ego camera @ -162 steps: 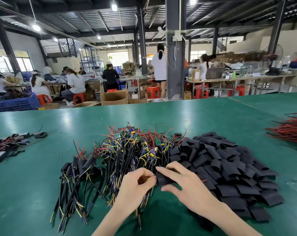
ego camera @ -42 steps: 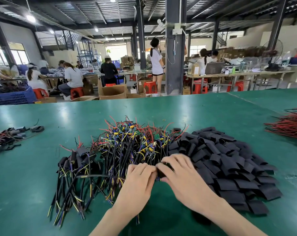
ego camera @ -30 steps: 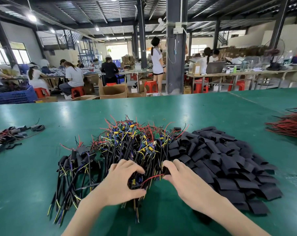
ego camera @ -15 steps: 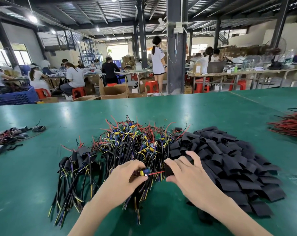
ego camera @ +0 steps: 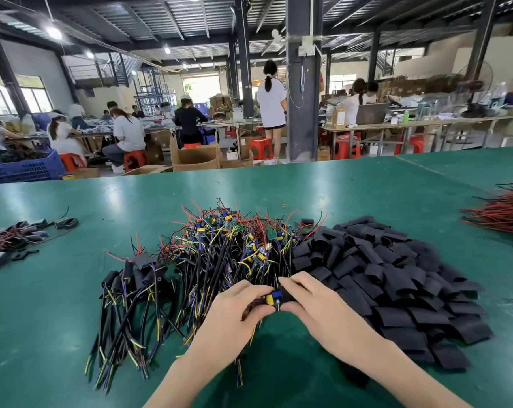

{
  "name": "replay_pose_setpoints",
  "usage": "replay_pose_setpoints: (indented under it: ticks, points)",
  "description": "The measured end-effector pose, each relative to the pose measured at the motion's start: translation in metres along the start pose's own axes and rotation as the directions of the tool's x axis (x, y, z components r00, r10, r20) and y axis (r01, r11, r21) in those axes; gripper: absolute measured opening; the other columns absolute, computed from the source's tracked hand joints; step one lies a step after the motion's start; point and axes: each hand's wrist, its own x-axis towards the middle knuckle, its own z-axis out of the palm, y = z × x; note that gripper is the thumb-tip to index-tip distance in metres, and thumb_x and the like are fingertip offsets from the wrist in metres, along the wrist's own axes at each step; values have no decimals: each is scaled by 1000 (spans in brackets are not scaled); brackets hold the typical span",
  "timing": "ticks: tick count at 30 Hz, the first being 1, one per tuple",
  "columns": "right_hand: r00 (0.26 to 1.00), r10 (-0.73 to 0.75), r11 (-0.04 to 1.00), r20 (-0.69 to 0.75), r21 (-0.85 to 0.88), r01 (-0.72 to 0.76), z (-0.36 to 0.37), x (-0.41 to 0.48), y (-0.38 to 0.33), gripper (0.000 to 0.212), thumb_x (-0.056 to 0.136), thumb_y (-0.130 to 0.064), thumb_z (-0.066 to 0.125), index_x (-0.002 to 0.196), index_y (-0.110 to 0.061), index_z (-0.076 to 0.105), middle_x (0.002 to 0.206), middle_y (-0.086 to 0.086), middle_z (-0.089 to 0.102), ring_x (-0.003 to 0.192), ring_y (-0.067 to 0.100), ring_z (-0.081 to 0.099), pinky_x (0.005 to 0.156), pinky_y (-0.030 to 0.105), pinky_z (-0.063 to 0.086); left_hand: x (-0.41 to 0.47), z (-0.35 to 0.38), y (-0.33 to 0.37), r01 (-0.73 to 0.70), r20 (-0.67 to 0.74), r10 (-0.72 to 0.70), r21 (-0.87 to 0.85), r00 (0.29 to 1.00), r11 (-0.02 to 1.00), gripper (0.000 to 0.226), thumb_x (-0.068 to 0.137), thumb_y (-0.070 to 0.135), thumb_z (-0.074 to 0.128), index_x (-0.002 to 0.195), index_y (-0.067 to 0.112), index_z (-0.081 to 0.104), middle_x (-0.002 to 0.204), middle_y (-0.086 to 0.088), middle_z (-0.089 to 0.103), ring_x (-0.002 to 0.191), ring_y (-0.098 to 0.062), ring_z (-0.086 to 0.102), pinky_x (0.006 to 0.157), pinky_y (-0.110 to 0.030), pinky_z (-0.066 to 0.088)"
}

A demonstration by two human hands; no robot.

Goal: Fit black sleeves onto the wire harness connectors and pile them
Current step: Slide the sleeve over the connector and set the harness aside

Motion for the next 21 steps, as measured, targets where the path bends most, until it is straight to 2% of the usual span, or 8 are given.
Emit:
replay_pose_setpoints:
  ticks: [2, 5, 9, 14, 17, 19, 21]
  points:
    - [999, 12, 985, 39, 169, -18, -1, -1, 2, 47, 97, -37, 43, 139, -16, 41, 114, -7, 43, 94, 6, 45, 81, 13, 34, 0, -1, 0, -27, 8, 27, 2, 1000, 1000, 26, 82, 12, 70, 108, 17, 70, 86, 6, 60, 77, -4, 56, 72, -16, 45]
    - [999, 7, 963, 39, 267, -17, -2, -1, 3, 47, 97, -34, 45, 140, -16, 42, 105, -13, 40, 86, -2, 37, 79, 7, 29, 1, -2, 1, -56, 29, 56, 17, 998, 998, 27, 83, 13, 69, 109, 15, 71, 85, 3, 60, 75, -3, 53, 71, -11, 42]
    - [999, -11, 949, 53, 315, -6, 1, 0, 8, 46, 96, -32, 48, 138, -14, 46, 103, -9, 44, 86, -9, 40, 80, 8, 30, 1, -4, 2, -66, 48, 64, 40, 997, 997, 25, 85, 16, 67, 110, 15, 70, 86, 3, 60, 73, -3, 50, 71, -12, 41]
    - [991, -14, 909, 133, 415, -43, -2, 0, 10, 42, 95, -29, 53, 134, -15, 51, 99, 0, 51, 87, 0, 47, 81, 8, 33, -1, -2, 3, -122, 119, 106, 138, 987, 983, 23, 87, 16, 64, 109, 11, 69, 88, 0, 61, 78, -10, 53, 78, -9, 36]
    - [996, -6, 940, 91, 340, -25, -3, 1, 8, 48, 94, -34, 51, 138, -15, 45, 101, -8, 46, 88, -1, 43, 82, 9, 32, -1, -1, 4, -95, 98, 87, 82, 991, 992, 24, 91, 19, 61, 112, 12, 67, 90, 4, 58, 80, -2, 48, 78, -3, 32]
    - [997, -25, 975, 79, 224, 7, -3, -1, 3, 52, 96, -37, 45, 143, -16, 37, 106, -11, 39, 91, 1, 42, 83, 12, 33, -1, 1, 2, -76, 85, 70, 66, 994, 995, 23, 91, 20, 61, 112, 13, 67, 89, 7, 55, 79, 0, 47, 76, -3, 31]
    - [994, -72, 995, 83, 73, 66, -1, -4, -1, 55, 99, -37, 39, 147, -16, 27, 116, -6, 37, 98, 8, 45, 87, 18, 34, 0, 1, 0, -55, 83, 50, 53, 995, 997, 22, 89, 17, 63, 110, 12, 68, 87, 10, 52, 77, 5, 45, 75, -3, 31]
